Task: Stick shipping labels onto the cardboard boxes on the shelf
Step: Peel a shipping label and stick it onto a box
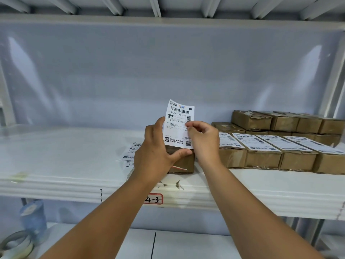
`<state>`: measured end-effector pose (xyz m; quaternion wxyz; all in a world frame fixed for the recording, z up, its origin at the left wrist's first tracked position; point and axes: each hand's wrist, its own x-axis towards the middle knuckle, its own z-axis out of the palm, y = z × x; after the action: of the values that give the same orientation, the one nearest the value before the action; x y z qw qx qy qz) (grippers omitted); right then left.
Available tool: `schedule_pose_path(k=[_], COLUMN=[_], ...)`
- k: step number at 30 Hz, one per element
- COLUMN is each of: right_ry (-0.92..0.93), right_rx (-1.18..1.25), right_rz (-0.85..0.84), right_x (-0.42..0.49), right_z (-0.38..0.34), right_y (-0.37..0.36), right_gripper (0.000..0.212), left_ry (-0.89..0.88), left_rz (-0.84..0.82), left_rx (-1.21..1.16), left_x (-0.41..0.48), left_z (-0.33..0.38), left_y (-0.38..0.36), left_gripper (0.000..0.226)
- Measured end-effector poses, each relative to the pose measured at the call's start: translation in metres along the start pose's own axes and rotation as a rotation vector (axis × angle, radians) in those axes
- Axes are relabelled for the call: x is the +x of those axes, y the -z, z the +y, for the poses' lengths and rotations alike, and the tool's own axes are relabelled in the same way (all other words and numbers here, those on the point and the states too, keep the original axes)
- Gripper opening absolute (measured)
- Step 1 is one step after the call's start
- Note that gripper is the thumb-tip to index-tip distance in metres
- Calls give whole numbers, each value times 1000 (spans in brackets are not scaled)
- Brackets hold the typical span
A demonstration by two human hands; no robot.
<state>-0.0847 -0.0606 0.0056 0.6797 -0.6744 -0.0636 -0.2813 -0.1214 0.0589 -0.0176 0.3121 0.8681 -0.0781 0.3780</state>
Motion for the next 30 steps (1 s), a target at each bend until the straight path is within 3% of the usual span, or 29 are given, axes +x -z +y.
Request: schedule_pose_path(k=[5,11,30], right_ry=[-86,0,-26], right_rx=[58,-110,-191], right_rz=[2,-27,-36], right_x=[1,-2,0], right_z=[0,0,-1], right_y=[-1,1,3], right_gripper=[26,18,18], left_ry=[-2,-40,-6], left_rz=[4,-39,-52], left_rx=[-12,10,-136], left_x=[0,0,1], left_z=[-3,-6,-8], left_y=[-1,-3,-4], left_gripper=[99,93,77])
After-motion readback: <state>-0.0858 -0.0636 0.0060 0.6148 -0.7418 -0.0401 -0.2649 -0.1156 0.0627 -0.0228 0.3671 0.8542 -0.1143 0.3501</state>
